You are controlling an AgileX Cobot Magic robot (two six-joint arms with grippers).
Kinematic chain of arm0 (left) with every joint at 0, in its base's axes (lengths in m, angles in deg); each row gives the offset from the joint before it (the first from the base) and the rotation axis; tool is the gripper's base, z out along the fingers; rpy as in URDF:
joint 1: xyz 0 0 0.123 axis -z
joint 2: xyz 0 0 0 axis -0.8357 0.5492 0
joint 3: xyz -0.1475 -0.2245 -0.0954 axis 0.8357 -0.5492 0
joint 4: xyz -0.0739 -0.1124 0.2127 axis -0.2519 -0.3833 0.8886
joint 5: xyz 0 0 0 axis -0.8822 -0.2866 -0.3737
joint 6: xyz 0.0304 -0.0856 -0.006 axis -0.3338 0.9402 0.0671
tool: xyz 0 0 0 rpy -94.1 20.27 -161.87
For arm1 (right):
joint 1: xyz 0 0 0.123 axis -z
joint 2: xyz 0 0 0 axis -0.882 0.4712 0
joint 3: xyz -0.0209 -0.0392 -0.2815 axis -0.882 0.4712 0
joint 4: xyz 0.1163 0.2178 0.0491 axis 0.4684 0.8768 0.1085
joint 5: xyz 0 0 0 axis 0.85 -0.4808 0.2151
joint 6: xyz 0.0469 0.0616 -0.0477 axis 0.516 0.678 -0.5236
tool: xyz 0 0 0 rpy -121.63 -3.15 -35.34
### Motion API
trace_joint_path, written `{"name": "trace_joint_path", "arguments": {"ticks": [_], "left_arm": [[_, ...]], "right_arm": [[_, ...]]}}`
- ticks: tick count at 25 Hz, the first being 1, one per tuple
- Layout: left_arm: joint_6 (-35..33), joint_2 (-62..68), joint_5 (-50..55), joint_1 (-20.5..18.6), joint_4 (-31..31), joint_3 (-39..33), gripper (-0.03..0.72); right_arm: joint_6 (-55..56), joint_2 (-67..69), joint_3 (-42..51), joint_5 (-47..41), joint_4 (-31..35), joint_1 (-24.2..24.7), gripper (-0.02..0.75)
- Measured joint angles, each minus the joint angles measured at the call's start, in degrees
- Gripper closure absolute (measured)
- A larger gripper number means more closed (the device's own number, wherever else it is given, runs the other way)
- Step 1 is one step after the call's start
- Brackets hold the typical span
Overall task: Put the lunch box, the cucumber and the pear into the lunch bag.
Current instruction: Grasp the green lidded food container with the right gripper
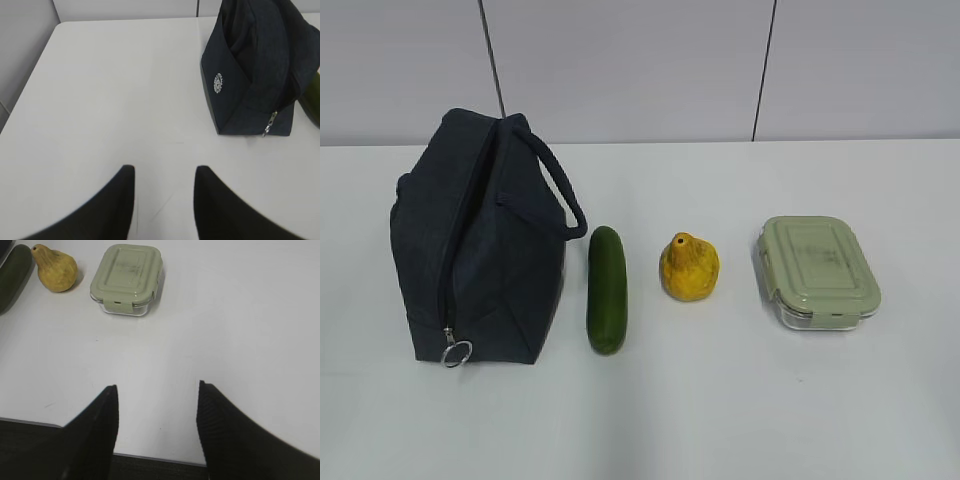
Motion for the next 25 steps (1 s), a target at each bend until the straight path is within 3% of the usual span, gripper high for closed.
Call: {"name": "trace_joint_path", "arguments": {"ticks": [25], "left_arm": [[0.0, 0.0, 0.0, 0.0, 0.0, 0.0, 0.449]], "right_arm": [[-0.13, 3.19, -2.05, 2.33, 0.0, 0.0, 0.335]]}}
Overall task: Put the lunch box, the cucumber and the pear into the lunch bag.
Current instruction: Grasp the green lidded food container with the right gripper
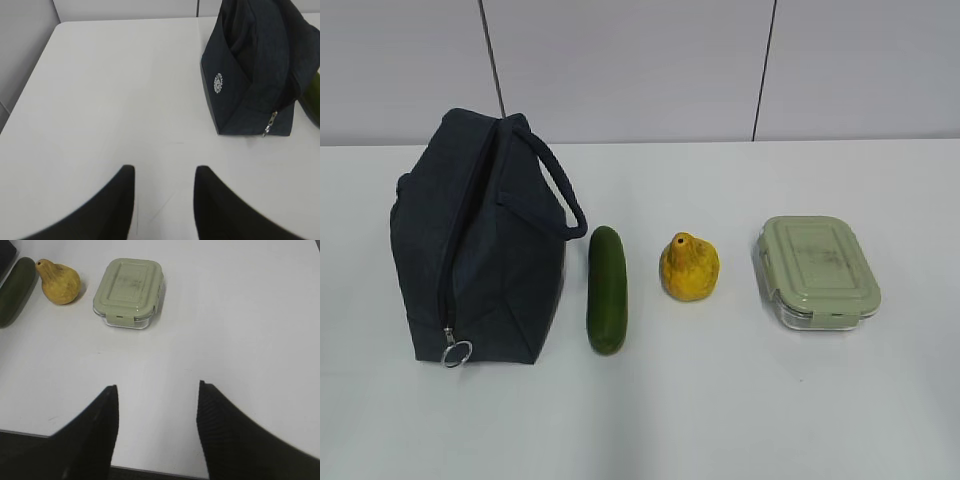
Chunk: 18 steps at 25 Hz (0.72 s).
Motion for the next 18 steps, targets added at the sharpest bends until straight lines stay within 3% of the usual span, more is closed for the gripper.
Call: {"name": "trace_joint_path", "arguments": {"ticks": [10, 18], "left_arm": [[0.0, 0.0, 0.0, 0.0, 0.0, 0.0, 0.449], [0.0, 0.0, 0.0, 0.0, 0.0, 0.0, 0.449]], "right_arm": [[-1.79, 16.55, -7.12, 8.22, 2.75, 0.0, 0.251], [-2.05, 32.99, -12.63, 12.28, 3.04, 0.0, 0.243]]}}
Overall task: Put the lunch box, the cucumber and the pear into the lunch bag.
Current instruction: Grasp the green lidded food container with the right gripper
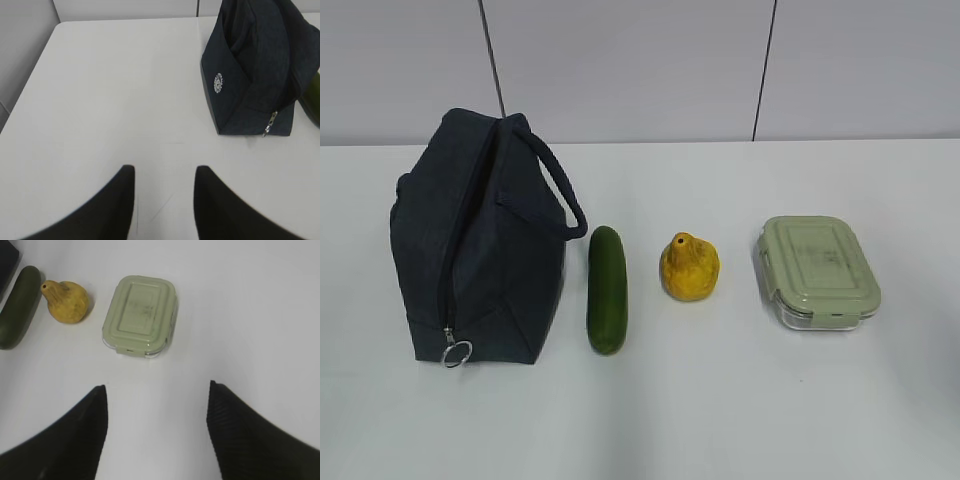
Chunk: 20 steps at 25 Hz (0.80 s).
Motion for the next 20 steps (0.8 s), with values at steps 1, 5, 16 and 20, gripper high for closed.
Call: {"name": "trace_joint_path", "arguments": {"ticks": [1, 5, 16, 20], "left_arm": [[0.0, 0.0, 0.0, 0.0, 0.0, 0.0, 0.449], [0.0, 0.0, 0.0, 0.0, 0.0, 0.0, 0.449], [0.0, 0.0, 0.0, 0.0, 0.0, 0.0, 0.449], [0.0, 0.0, 0.0, 0.0, 0.0, 0.0, 0.449]], "right_arm": [[0.0, 1.68, -0.42, 1.6, 0.45, 0.0, 0.243], [0.11, 9.29, -2.89, 6.21, 1.64, 0.0, 0.243], [0.32, 33.53, -16.95, 10.25, 6.21, 0.0, 0.242], [0.37, 40.36, -21.9, 10.25, 8.09, 0.0, 0.242]]}}
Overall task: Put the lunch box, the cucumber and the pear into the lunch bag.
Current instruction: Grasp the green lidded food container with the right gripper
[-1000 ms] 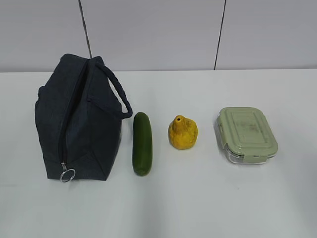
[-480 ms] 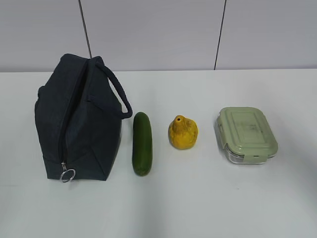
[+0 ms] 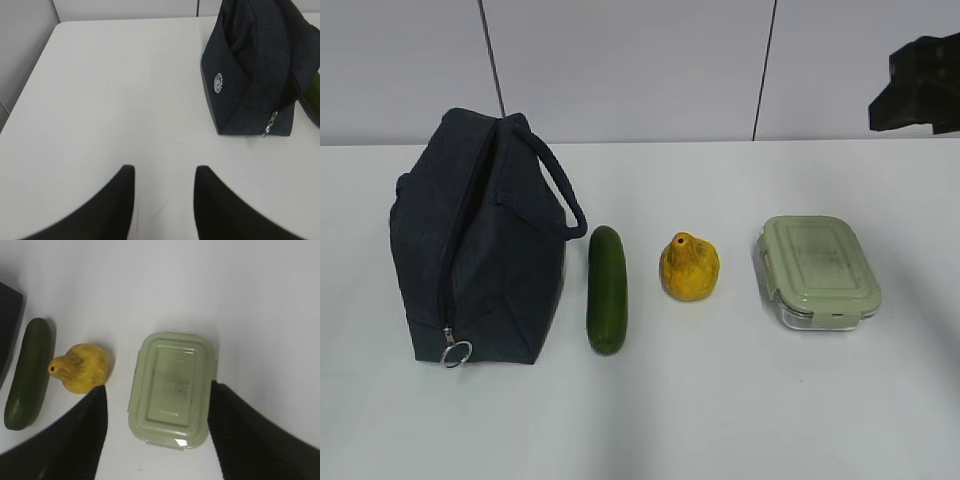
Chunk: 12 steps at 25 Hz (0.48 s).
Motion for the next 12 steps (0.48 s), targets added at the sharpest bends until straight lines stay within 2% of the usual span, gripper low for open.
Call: {"name": "trace_joint_path", "arguments": {"ticks": [4, 12], "left_arm": [[0.0, 0.0, 0.0, 0.0, 0.0, 0.0, 0.449], [0.0, 0.0, 0.0, 0.0, 0.0, 0.0, 0.449]], "right_arm": [[0.0, 5.2, -2.84, 0.4, 1.54, 0.0, 0.242], [-0.25, 8.36, -4.15, 3.27, -7.03, 0.0, 0.242]]}}
